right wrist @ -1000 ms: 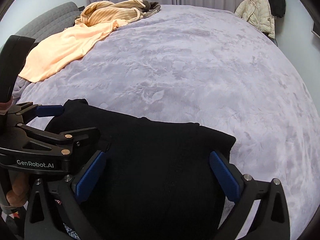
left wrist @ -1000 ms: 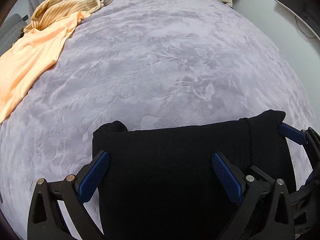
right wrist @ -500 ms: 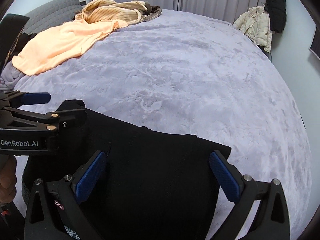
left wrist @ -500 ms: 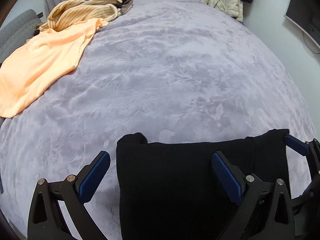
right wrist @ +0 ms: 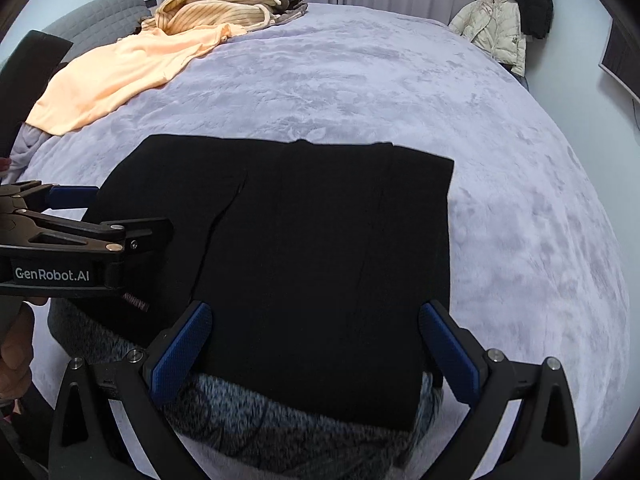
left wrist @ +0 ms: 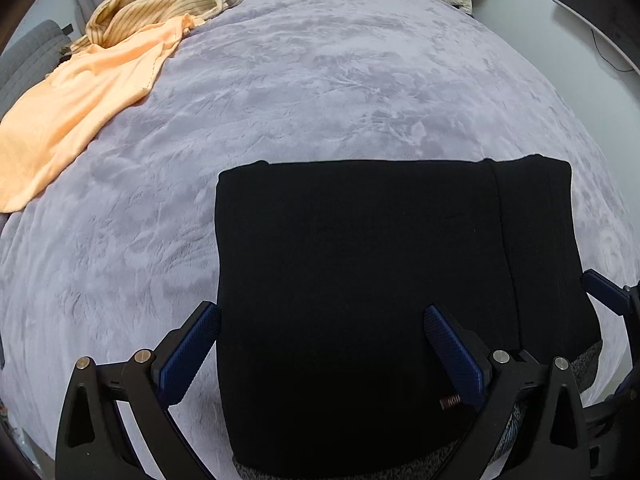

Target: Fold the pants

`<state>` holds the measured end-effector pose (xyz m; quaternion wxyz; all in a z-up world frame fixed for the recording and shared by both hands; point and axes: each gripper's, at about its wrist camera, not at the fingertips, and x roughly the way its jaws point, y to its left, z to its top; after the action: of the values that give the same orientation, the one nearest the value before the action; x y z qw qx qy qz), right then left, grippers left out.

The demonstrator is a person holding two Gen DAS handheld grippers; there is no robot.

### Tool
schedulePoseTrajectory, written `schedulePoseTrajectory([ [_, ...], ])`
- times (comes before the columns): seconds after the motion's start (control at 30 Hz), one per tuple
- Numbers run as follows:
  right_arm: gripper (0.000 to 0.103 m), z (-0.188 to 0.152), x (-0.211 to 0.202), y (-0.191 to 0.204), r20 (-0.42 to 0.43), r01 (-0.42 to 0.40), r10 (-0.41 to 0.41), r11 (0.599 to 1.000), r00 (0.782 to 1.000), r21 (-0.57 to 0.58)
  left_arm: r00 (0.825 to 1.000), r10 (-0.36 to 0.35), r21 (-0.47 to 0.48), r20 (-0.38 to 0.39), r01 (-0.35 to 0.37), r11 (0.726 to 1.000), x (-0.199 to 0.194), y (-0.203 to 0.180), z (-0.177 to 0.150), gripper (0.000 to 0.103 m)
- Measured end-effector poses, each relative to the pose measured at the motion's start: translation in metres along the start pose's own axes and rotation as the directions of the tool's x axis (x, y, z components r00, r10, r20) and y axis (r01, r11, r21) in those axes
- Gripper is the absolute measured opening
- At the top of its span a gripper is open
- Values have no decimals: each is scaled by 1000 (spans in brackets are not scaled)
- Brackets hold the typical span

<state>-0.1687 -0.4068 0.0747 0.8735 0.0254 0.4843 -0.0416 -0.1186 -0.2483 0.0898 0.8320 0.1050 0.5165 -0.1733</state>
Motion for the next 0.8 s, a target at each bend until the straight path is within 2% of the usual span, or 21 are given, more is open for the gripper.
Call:
schedulePoseTrajectory([
  [0.13,103,-20,-5,-4,4,-14,14,1000,1000,24,1000,2,13,23,-2,1000,-7,-3,-11,102],
  [0.23,103,-14,-9,-8,-8,-19,19,999,1000,40,1000,9,5,25,-9,1000,-12,-3,-9,102],
  [0.4,103,-3,-36,-2,62,18,-20,999,998,26,996,24,11,87,-25,1000,-36,-7,-10,102],
  [0.5,103,-2,-44,2,83,33,-34,999,996,13,997,1,-5,78,0,1000,-39,-7,-11,102],
  [0.57,103,-3,-46,3,90,14,-14,1000,996,9,998,4,-20,60,-3,1000,-35,-6,-11,102],
  [0.67,103,-11,-46,5,100,-53,52,999,994,5,1000,7,-42,-8,-8,999,-19,-3,-16,102],
  [0.77,103,-19,-30,5,61,-136,135,991,989,12,1000,1,-56,-8,-2,998,-11,-1,-20,102],
  [0.8,103,-21,-22,5,49,-135,134,991,990,4,1000,1,-50,-7,-1,999,-11,-2,-21,102],
])
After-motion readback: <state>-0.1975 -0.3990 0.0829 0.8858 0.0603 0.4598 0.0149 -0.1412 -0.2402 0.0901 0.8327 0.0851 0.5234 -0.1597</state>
